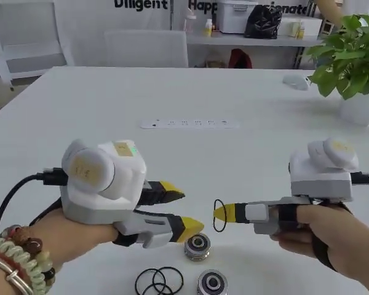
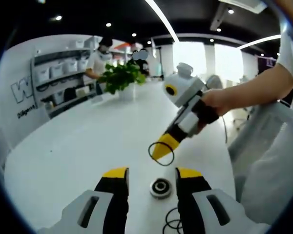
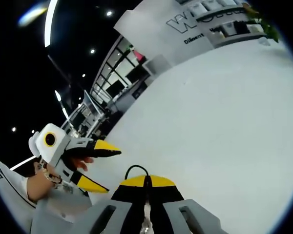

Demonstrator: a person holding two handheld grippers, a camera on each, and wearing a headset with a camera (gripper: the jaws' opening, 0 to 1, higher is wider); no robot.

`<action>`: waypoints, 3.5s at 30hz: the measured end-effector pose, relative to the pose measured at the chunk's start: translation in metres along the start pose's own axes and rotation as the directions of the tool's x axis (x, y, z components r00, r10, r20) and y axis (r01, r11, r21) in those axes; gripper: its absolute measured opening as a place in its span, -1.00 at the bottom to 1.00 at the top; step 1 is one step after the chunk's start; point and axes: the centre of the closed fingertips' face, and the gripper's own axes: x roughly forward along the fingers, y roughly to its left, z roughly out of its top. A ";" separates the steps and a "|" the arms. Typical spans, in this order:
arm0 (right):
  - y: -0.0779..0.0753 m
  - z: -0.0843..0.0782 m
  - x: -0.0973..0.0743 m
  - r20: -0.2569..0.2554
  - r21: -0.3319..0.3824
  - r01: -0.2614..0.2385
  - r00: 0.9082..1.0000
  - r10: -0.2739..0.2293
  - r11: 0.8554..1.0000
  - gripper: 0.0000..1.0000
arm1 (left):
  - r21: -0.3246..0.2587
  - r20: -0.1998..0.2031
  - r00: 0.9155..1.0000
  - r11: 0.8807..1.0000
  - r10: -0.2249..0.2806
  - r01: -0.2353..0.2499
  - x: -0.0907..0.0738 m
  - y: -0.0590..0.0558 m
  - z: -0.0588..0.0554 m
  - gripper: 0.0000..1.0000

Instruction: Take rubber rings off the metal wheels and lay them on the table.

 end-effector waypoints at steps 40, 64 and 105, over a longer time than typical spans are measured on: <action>0.030 0.052 -0.029 0.242 0.042 -0.102 0.966 0.089 0.994 -1.00 | 0.124 -0.036 0.996 0.990 0.078 -0.073 -0.129 -0.003 0.021 0.18; 0.060 0.050 -0.022 0.199 -0.031 -0.150 0.968 0.153 0.988 -1.00 | -0.060 -0.022 0.987 0.985 0.159 -0.160 -0.176 -0.012 -0.029 0.46; 0.092 0.013 0.003 0.001 -0.204 -0.165 0.986 0.168 0.965 -1.00 | -0.258 -0.050 0.973 0.939 0.224 -0.229 -0.183 -0.033 -0.077 1.00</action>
